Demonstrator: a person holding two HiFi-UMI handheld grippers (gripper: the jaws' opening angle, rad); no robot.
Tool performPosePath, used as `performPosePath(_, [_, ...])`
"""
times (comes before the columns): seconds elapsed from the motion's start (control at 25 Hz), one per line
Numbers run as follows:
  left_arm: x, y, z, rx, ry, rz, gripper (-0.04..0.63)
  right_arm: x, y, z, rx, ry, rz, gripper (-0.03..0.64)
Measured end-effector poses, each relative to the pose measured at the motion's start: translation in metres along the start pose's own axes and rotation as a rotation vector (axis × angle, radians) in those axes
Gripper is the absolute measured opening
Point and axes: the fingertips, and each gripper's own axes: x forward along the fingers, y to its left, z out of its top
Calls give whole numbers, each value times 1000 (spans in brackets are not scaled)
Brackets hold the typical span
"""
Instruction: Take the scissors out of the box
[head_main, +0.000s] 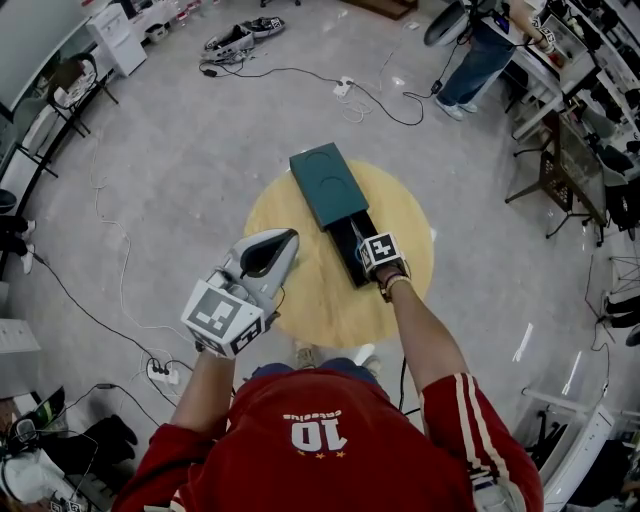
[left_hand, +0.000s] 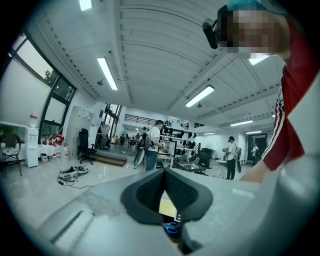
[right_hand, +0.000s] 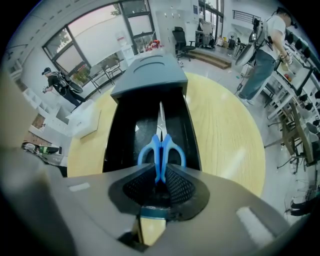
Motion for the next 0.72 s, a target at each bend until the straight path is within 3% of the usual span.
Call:
performPosePath(0.44, [-6,-11,5,0,-19,5,3,-24,12,-11,-37,-22,32,69])
performPosePath(0.72, [-1,-24,16,4,-44,27,3,-54,8,-9,-32,-172,48,69])
